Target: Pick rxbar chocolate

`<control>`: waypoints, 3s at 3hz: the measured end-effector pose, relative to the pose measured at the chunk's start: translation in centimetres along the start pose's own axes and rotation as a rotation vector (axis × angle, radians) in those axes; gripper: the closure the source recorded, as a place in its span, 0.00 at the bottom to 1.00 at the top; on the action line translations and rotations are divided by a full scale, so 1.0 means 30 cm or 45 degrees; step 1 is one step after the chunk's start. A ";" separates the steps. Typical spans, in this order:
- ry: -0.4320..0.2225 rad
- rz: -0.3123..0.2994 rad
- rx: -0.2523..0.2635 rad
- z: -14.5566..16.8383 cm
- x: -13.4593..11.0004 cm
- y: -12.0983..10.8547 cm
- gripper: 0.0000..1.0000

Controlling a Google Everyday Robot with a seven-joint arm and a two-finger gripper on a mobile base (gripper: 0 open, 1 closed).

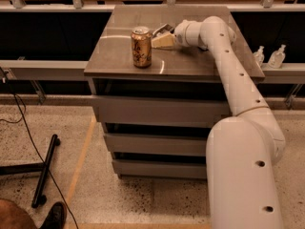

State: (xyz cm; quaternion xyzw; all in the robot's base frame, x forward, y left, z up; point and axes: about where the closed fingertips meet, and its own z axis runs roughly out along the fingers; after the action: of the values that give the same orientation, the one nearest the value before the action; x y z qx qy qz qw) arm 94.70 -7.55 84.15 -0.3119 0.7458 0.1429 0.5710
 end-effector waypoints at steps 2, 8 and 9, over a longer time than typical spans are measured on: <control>-0.131 0.091 0.030 -0.002 -0.071 -0.038 0.00; -0.010 0.051 -0.011 0.099 -0.041 0.037 0.00; -0.003 0.049 -0.002 0.101 -0.032 0.034 0.18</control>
Offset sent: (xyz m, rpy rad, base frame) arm 0.0113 -0.0144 0.0251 0.1347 -0.0498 -0.0583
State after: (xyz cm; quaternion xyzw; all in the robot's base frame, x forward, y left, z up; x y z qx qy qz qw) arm 96.51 -4.76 83.99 -0.2978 0.7508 0.1548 0.5689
